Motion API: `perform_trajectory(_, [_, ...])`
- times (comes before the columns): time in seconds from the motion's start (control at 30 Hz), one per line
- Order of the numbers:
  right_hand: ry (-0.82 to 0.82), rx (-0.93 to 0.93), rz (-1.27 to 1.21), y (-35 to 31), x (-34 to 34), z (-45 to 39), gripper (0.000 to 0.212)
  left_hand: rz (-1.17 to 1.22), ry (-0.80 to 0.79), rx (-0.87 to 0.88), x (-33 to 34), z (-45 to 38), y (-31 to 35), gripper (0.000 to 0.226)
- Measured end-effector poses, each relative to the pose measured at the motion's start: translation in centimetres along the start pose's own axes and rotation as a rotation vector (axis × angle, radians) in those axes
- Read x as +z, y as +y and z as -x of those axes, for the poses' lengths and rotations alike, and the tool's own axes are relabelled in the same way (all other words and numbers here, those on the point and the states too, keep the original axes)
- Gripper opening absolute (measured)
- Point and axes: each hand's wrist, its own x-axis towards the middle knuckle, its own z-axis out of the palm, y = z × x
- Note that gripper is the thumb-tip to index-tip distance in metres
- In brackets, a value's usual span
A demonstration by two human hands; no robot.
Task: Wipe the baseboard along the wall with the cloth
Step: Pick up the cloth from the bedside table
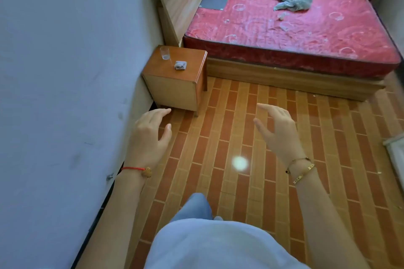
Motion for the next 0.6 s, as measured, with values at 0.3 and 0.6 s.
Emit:
perform_trajectory(0.3, [-0.067, 0.026, 0.003, 0.8, 4.3, -7.9, 0.039, 0.003, 0.009, -0.069, 2.3, -6.7, -4.3, 0.037])
perform_trajectory(0.6, [-0.077, -0.017, -0.009, -2.5, 10.8, -24.5, 0.039, 0.015, 0.058, -0.106, 2.0, -20.8, -12.0, 0.037])
